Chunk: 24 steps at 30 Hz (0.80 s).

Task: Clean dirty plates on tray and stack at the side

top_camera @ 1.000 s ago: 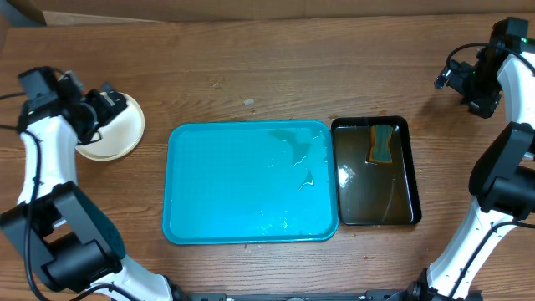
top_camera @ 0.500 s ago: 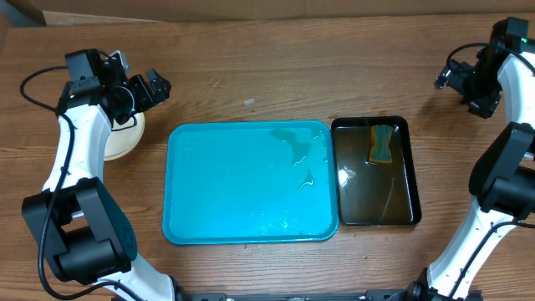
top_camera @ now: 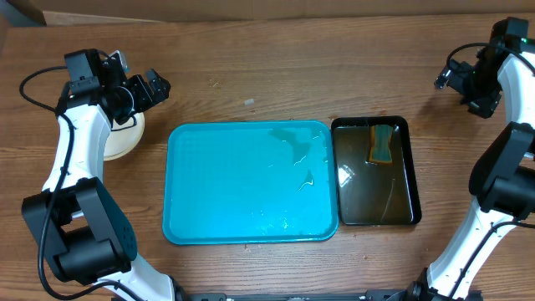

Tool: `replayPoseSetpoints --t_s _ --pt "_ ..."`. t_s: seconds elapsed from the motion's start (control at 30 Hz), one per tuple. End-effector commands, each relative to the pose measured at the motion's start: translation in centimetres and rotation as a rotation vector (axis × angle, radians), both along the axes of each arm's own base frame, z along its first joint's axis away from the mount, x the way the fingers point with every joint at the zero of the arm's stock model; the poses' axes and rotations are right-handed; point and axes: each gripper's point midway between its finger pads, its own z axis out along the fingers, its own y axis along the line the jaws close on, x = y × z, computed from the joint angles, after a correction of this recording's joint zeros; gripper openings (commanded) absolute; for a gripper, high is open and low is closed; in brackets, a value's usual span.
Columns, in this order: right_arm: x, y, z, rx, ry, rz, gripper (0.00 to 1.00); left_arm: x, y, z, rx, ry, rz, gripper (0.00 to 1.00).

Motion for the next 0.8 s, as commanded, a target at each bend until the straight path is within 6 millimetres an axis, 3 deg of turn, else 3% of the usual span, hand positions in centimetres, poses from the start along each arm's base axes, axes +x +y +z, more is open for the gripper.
replayPoseSetpoints --t_s 0.0,0.13,0.23,0.3,0.47,0.7,0.77 --pt "0.6 -0.2 2.2 -0.015 -0.053 -0.001 1.00 0.0 -0.3 0.0 -0.001 -0.007 -0.026 1.00" --pt "0.8 0.5 4.4 -0.030 -0.097 0.012 1.00 0.0 -0.3 0.0 -0.001 -0.007 -0.026 1.00" --pt "1.0 1.7 7.4 -0.047 -0.158 0.038 1.00 0.0 -0.3 0.0 -0.001 -0.007 -0.026 1.00" --pt "0.9 3.4 11.7 -0.071 -0.246 0.071 1.00 0.0 -0.3 0.0 -0.001 -0.007 -0.026 1.00" --pt "-0.5 7.5 20.0 -0.106 -0.426 0.147 1.00 0.0 -0.3 0.0 -0.001 -0.007 -0.026 1.00" --pt "-5.0 13.5 30.1 -0.128 -0.666 0.262 1.00 0.0 -0.3 0.0 -0.001 -0.007 -0.026 1.00" --pt "-6.8 13.4 32.7 -0.197 -0.721 0.243 1.00 0.0 -0.3 0.0 -0.001 -0.007 -0.026 1.00"
